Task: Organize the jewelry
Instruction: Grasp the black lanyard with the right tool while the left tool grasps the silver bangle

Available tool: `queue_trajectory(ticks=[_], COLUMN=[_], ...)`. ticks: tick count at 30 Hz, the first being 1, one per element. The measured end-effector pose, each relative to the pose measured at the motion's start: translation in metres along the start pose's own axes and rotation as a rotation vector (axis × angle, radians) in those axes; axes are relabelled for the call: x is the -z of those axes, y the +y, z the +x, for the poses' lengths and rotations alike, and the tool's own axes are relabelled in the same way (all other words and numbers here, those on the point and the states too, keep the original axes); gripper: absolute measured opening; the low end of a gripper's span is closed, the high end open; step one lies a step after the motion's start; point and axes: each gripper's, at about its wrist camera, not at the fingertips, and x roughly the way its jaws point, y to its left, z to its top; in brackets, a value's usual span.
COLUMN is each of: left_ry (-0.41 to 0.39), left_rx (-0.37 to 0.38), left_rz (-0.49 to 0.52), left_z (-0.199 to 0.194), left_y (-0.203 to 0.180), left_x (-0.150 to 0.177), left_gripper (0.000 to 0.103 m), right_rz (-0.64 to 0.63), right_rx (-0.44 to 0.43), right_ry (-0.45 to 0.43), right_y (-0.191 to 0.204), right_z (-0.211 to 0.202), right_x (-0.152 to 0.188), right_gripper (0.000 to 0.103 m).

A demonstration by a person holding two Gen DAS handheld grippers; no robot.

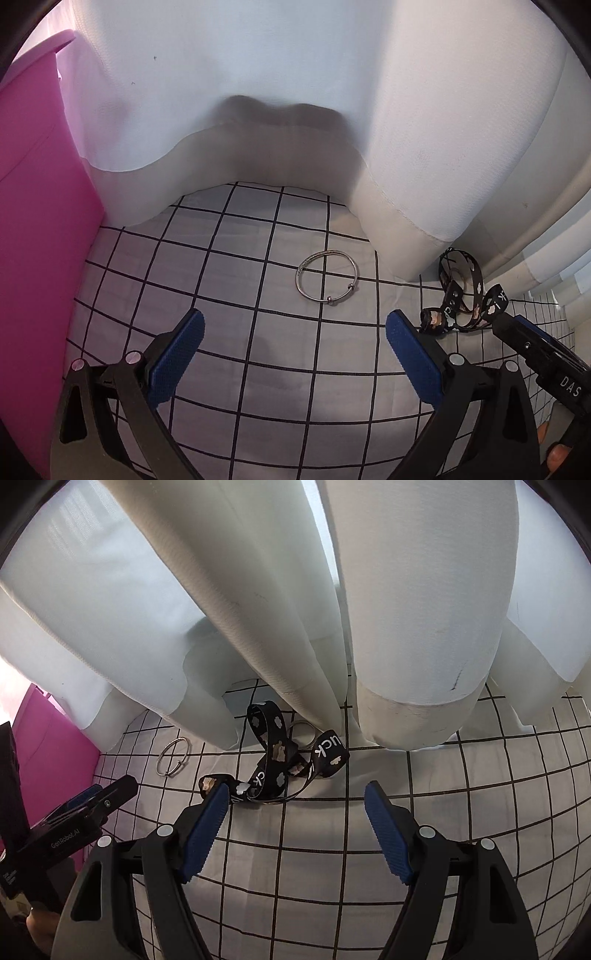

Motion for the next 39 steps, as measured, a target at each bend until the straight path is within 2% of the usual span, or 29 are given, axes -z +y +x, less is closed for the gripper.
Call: queue_trajectory(ticks=[10,17,26,32,39], left_ry=[-0.024,-0.03,-0.052,-0.077,-0.074], left_rx=[0.061,0.047,-0.001,-0.082,-0.09], left_rz=[0.003,0.029,0.099,0.163,0.156], left_z=[0.028,0.044,0.056,0.066,0.069], left_y=[0.002,0.002,-0.01,-0.024,-0.033], left_x=[-0.007,-0.013,-0.019,-0.023,-0.024], left_gripper=[0.097,0.097,0.097,0.098,0.098], right_rz=[0.006,0.012,-0.022,-0.08,-0.139], right_rx=[0.042,0.077,0.129,0.191,0.24], right_ry=[-0.06,-0.059,-0.059,-0.071,-0.093], right_y=[0.009,0.009,0.02,0.04,0.058], right_z=[0.024,0.042,0.059,0.078,0.092], right_x=[-0.002,-0.001,-0.001,-0.003,0.0], right_gripper=[0.073,0.073,0.073,0.073,0.074])
